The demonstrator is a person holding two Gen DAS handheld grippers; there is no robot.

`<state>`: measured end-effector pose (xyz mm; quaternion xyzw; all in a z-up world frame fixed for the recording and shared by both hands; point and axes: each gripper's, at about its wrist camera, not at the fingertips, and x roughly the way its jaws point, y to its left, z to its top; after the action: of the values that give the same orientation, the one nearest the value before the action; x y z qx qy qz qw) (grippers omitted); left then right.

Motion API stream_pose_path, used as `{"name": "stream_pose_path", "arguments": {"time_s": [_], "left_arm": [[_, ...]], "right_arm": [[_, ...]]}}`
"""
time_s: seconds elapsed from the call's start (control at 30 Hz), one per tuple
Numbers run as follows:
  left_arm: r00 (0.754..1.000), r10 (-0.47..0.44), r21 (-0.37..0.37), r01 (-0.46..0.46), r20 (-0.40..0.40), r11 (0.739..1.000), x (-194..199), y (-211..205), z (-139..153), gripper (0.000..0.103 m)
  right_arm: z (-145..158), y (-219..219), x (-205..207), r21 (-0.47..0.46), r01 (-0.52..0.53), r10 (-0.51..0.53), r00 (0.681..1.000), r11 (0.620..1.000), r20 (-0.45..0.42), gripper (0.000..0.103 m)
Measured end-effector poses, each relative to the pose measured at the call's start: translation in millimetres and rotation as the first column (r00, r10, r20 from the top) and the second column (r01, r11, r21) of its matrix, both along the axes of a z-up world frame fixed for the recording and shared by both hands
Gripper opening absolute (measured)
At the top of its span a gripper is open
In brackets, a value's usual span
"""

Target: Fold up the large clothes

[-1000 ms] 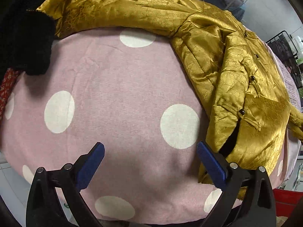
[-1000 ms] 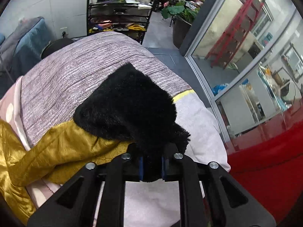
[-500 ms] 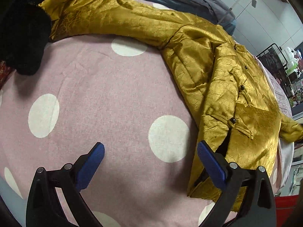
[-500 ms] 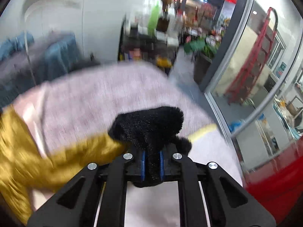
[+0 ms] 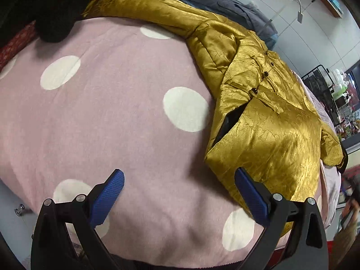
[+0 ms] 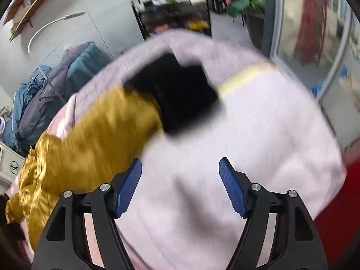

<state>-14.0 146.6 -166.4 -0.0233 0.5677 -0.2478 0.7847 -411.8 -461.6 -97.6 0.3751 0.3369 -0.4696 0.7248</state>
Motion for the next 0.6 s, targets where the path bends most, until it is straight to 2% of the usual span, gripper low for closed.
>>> {"name": "stream_pose_path", "arguments": {"time_s": [0.13,0.23,0.33,0.37,0.43,0.5,0.6], "left_arm": [[1.000,0.023,0.003,-0.023,-0.007,1.000,-1.8,11.1,0.5,0.097],[0.999,0.036,-0.002,-0.036,-0.015,0.999,-4.5,10.8,-0.2,0.097],[0.999,0.038,-0.027,-0.039,-0.032,0.999,-12.9,9.7,0.1,0.097],[0.999,0.033,-0.029,-0.033,-0.030,0.999,-15.6,8.4,0.8,0.097],[1.000,0.017,-0.019,-0.017,-0.011,1.000,-23.2,7.7,4.7,0.097],[1.000,0.004,-0.017,-0.003,0.004,1.000,-30.0,11.5,7.8,0.097],[1.000,0.008,-0.003,-0.008,0.000,1.000,-33.8,23.2,5.0,0.097]], "right_arm": [[-31.7,63.5,-12.7,0.054,-0.046,0.046,0.999,0.997,0.009,0.071],[-45.1,114.7,20.2,0.092,-0.208,0.206,0.978,0.974,0.033,0.071],[-60.8,172.0,87.5,0.175,-0.444,0.426,0.895,0.879,0.130,0.071],[-68.0,197.5,118.4,0.195,-0.544,0.514,0.838,0.816,0.183,0.071],[-78.6,236.6,162.0,0.194,-0.653,0.617,0.756,0.732,0.220,0.071],[-90.4,264.4,192.7,0.202,-0.709,0.662,0.704,0.676,0.256,0.071],[-109.1,299.3,227.6,0.205,-0.759,0.705,0.651,0.619,0.281,0.071]]}}
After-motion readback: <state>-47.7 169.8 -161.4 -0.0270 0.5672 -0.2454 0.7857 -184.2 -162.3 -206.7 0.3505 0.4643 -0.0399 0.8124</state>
